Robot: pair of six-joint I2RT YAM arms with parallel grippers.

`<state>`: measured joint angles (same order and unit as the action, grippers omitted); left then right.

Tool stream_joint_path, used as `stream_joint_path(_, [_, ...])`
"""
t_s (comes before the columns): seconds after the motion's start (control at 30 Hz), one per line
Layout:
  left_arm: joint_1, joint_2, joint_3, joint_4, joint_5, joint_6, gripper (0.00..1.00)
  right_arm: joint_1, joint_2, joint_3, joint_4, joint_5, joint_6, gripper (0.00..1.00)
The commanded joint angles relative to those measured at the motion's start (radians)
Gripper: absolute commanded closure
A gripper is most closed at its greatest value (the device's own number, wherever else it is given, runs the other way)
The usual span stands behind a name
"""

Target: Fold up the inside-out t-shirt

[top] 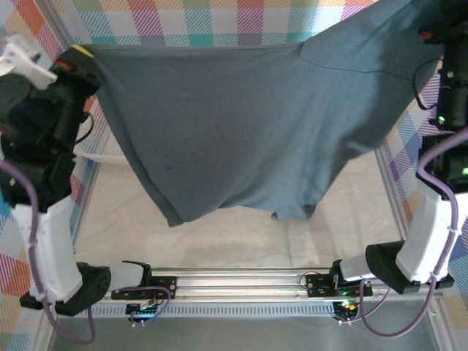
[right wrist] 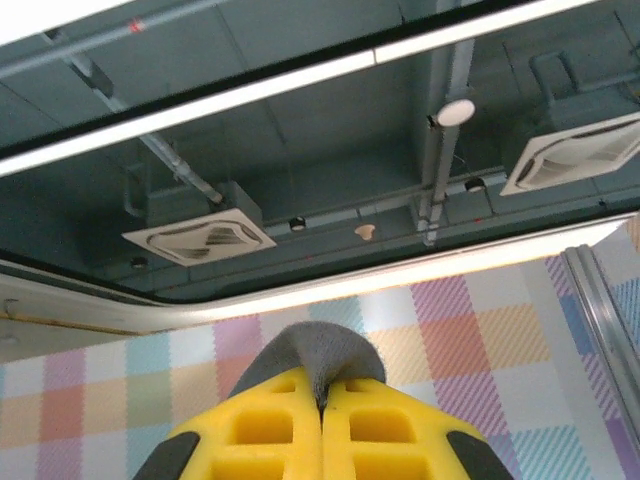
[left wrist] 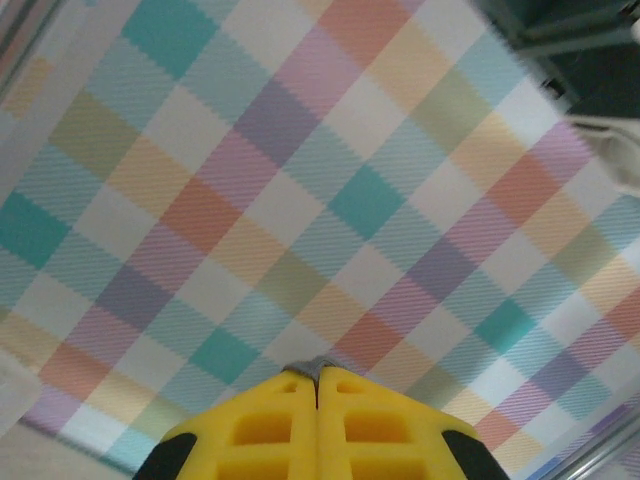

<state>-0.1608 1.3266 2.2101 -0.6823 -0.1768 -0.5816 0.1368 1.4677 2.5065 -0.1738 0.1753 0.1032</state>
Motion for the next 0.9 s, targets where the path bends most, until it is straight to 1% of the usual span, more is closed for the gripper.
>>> stream_joint_path(0.0, [0.01, 0.119, -0.028, -0.001, 0.027, 0.018, 1.0, -0.006, 0.137, -0.02, 0.011, 0.088, -0.052, 1.0])
stream_joint_path(0.07, [0.023, 0.175, -0.076, 0.043, 0.037, 0.013, 1.0, -0.009, 0.204, -0.044, 0.023, 0.087, -0.061, 1.0])
stream_joint_path(0.13, [0.042, 0.235, -0.135, 0.122, 0.04, 0.009, 1.0, -0.017, 0.283, -0.06, 0.036, 0.078, -0.055, 1.0])
stream_joint_path(0.2, [0.062, 0.301, -0.168, 0.189, 0.038, 0.005, 1.0, -0.026, 0.374, -0.045, 0.061, 0.067, -0.036, 1.0])
stream_joint_path(0.27, [0.084, 0.391, -0.149, 0.228, 0.038, 0.011, 1.0, -0.032, 0.472, 0.0, 0.075, 0.046, 0.001, 1.0])
stream_joint_path(0.37, [0.117, 0.543, -0.077, 0.29, 0.051, 0.018, 1.0, -0.034, 0.611, 0.061, 0.117, 0.002, 0.068, 1.0])
stream_joint_path(0.4, [0.126, 0.596, -0.038, 0.305, 0.065, 0.023, 0.94, -0.036, 0.655, 0.087, 0.134, -0.012, 0.084, 1.0])
stream_joint_path(0.43, [0.138, 0.645, 0.008, 0.315, 0.087, 0.024, 0.85, -0.037, 0.69, 0.103, 0.153, -0.024, 0.095, 0.99])
stream_joint_path(0.47, [0.146, 0.681, 0.044, 0.318, 0.108, 0.023, 0.78, -0.039, 0.713, 0.113, 0.166, -0.042, 0.103, 0.87])
stream_joint_path(0.5, [0.155, 0.714, 0.103, 0.314, 0.143, 0.022, 0.71, -0.043, 0.734, 0.126, 0.173, -0.061, 0.105, 0.7])
stream_joint_path(0.53, [0.163, 0.742, 0.16, 0.303, 0.174, 0.023, 0.66, -0.047, 0.745, 0.136, 0.171, -0.083, 0.109, 0.56])
stream_joint_path(0.57, [0.168, 0.759, 0.202, 0.291, 0.204, 0.025, 0.63, -0.052, 0.751, 0.142, 0.159, -0.097, 0.117, 0.48])
stream_joint_path(0.6, [0.173, 0.769, 0.234, 0.28, 0.242, 0.03, 0.6, -0.057, 0.749, 0.147, 0.14, -0.109, 0.129, 0.44])
stream_joint_path(0.67, [0.173, 0.757, 0.258, 0.259, 0.305, 0.032, 0.57, -0.065, 0.735, 0.151, 0.089, -0.125, 0.158, 0.44])
stream_joint_path(0.7, [0.174, 0.74, 0.255, 0.245, 0.356, 0.028, 0.56, -0.067, 0.718, 0.151, 0.049, -0.129, 0.173, 0.45])
stream_joint_path(0.77, [0.172, 0.703, 0.242, 0.195, 0.445, 0.014, 0.55, -0.068, 0.675, 0.147, -0.073, -0.154, 0.2, 0.46])
stream_joint_path(0.8, [0.169, 0.675, 0.218, 0.157, 0.479, 0.002, 0.55, -0.066, 0.641, 0.133, -0.153, -0.187, 0.208, 0.46])
stream_joint_path(0.87, [0.154, 0.598, 0.109, 0.104, 0.519, -0.01, 0.53, -0.068, 0.565, 0.087, -0.328, -0.271, 0.208, 0.45])
